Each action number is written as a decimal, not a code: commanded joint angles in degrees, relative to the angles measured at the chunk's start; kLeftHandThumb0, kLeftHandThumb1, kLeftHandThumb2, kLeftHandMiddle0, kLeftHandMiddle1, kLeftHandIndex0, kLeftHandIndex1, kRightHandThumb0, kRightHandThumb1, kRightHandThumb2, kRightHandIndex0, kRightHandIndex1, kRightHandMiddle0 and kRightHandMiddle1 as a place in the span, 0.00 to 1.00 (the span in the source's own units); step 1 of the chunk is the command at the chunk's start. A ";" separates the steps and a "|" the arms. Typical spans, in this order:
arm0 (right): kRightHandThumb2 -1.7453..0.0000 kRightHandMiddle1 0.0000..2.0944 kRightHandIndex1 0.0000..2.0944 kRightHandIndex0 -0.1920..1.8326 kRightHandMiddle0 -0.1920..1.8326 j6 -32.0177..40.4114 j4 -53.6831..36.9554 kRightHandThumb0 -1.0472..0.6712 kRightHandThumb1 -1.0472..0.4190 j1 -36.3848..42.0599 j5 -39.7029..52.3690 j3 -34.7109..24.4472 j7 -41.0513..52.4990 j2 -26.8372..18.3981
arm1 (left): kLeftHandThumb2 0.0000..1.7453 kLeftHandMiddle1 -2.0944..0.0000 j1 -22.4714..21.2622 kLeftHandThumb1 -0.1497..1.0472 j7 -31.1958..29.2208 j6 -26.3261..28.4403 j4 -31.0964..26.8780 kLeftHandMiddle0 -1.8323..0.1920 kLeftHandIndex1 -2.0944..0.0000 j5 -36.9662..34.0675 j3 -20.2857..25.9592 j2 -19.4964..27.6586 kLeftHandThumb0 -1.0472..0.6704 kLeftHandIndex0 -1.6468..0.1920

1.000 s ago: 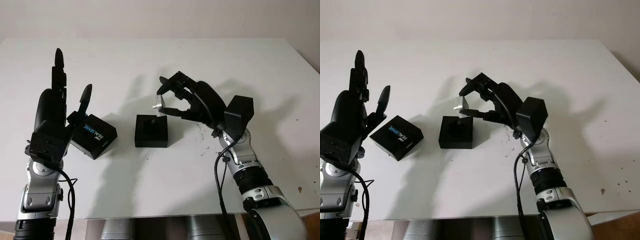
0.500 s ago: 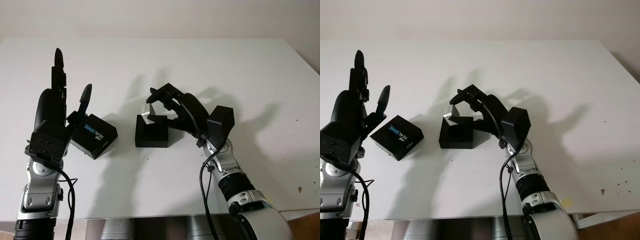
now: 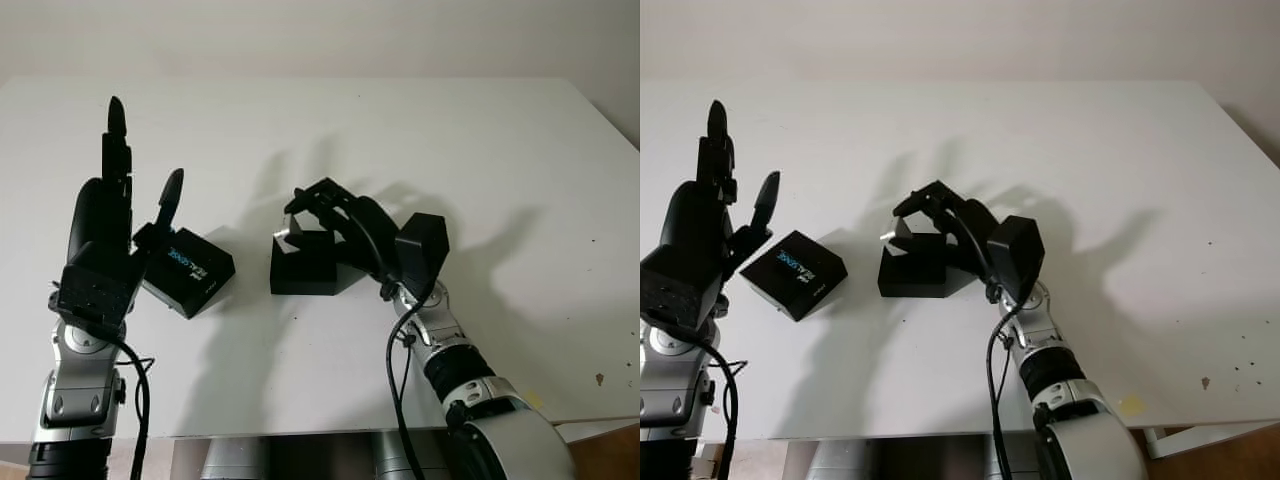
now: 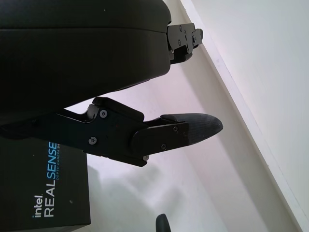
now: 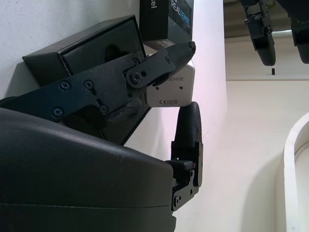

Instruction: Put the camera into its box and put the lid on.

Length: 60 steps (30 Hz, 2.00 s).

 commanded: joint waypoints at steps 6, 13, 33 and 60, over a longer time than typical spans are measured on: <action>0.97 0.77 0.03 0.20 0.25 -0.17 1.70 0.33 0.06 -1.97 -0.37 -0.02 -0.56 1.05 | 0.31 0.97 0.79 1.00 0.45 0.18 -1.07 0.97 0.97 0.57 -0.13 -0.19 0.26 0.98; 0.97 0.77 0.03 0.19 0.25 -0.08 2.62 0.32 0.06 -2.40 -1.14 0.34 -0.70 1.40 | 0.31 0.97 1.02 1.00 0.45 0.01 -1.00 0.97 0.97 0.60 -0.13 -0.14 0.26 0.98; 0.97 0.77 0.03 0.20 0.26 -1.47 2.26 0.31 0.06 -1.36 -3.66 1.40 -0.46 -0.94 | 0.30 0.97 0.94 1.00 0.34 0.30 -1.11 0.97 0.97 0.18 0.06 -0.07 0.25 0.98; 0.97 0.45 0.02 0.07 0.09 -1.76 -11.56 0.21 0.06 6.29 -8.55 3.38 -2.71 -8.99 | 0.30 0.97 0.10 1.00 -1.59 1.01 -1.01 0.97 0.97 -0.94 0.79 1.79 0.25 0.97</action>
